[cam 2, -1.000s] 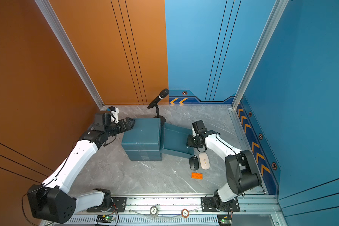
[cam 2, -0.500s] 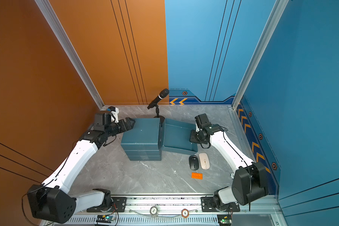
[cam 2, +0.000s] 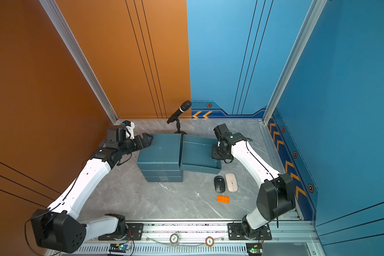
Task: Take the mice out of the drawer
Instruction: Pick up the drawer from the center of the board, then close the drawer of the storage box.
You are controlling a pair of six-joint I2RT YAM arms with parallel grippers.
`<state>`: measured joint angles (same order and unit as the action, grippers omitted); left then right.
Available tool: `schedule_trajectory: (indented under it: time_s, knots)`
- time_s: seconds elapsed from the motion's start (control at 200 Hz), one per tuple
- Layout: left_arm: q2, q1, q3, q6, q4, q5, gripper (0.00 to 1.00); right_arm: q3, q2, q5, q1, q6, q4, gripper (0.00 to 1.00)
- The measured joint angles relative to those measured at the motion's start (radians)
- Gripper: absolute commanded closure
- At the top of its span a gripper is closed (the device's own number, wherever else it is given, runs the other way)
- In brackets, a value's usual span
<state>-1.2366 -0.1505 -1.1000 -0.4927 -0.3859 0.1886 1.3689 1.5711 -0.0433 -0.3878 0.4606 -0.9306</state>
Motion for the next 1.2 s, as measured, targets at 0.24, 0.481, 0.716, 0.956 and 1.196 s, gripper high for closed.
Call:
schedule_trajectory:
  time_s: [0.24, 0.481, 0.716, 0.956, 1.196]
  knots:
    - [0.0, 0.0, 0.0, -0.003, 0.0, 0.002, 0.02, 0.022, 0.019, 0.023, -0.011, -0.015, -0.014, 1.0]
    - [0.0, 0.0, 0.0, -0.003, 0.0, 0.004, 0.02, 0.052, 0.026, 0.033, -0.012, -0.015, -0.021, 1.0]
    - [0.0, 0.0, 0.0, -0.003, 0.0, 0.007, 0.02, 0.071, 0.051, 0.042, -0.014, -0.018, -0.021, 1.0]
    - [0.0, 0.0, 0.0, -0.003, 0.0, 0.007, 0.02, 0.075, 0.068, 0.048, -0.027, -0.018, -0.021, 1.0]
    - [0.0, 0.0, 0.0, -0.003, 0.0, 0.007, 0.02, 0.095, 0.087, 0.058, -0.045, -0.018, -0.021, 1.0]
